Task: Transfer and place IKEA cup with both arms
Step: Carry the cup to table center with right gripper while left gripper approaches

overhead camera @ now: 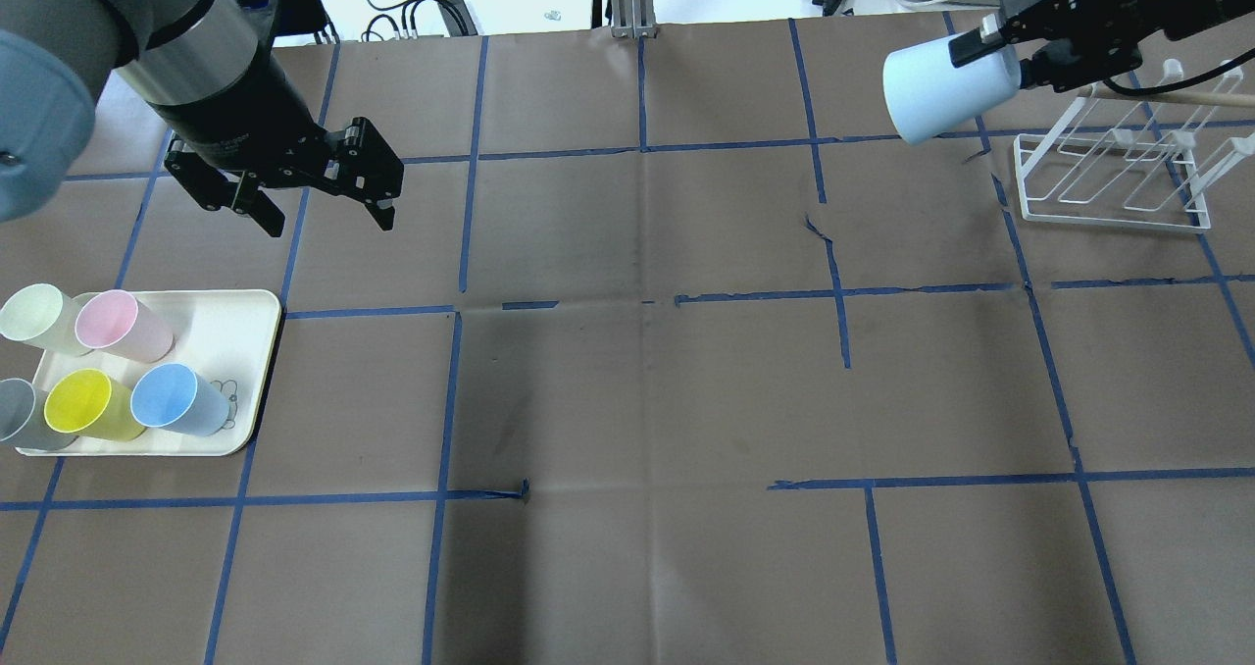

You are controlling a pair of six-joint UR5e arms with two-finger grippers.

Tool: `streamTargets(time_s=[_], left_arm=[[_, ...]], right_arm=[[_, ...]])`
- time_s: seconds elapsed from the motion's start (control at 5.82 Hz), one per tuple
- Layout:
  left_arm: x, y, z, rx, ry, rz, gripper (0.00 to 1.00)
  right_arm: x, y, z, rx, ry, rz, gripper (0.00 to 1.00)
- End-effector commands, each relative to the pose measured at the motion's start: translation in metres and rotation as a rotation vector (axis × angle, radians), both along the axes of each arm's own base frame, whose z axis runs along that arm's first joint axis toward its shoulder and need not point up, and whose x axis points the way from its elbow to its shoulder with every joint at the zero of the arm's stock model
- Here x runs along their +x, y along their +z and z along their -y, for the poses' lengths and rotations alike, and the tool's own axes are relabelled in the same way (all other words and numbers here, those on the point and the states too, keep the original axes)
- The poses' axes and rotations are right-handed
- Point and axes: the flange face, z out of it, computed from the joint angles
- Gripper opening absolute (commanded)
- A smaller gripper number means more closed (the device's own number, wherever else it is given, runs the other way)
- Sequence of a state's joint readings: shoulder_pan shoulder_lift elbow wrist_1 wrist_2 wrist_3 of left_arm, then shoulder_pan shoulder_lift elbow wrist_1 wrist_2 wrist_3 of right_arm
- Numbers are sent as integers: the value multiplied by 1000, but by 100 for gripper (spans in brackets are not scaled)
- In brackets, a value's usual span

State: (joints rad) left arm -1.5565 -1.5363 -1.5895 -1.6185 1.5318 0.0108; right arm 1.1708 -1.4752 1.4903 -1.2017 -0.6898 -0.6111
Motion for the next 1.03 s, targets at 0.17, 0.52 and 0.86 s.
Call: streamTargets(time_s=[0.17, 0.52, 0.86], left_arm=[[23, -4, 0, 63, -55, -212, 98], [54, -13, -5, 147, -30, -488, 98], [109, -38, -19, 178, -46, -729, 98]], right_arm=[[99, 11, -15, 145, -6, 337, 55], [143, 12, -32, 216, 36, 382, 55], [169, 14, -37, 224, 62, 409, 53]])
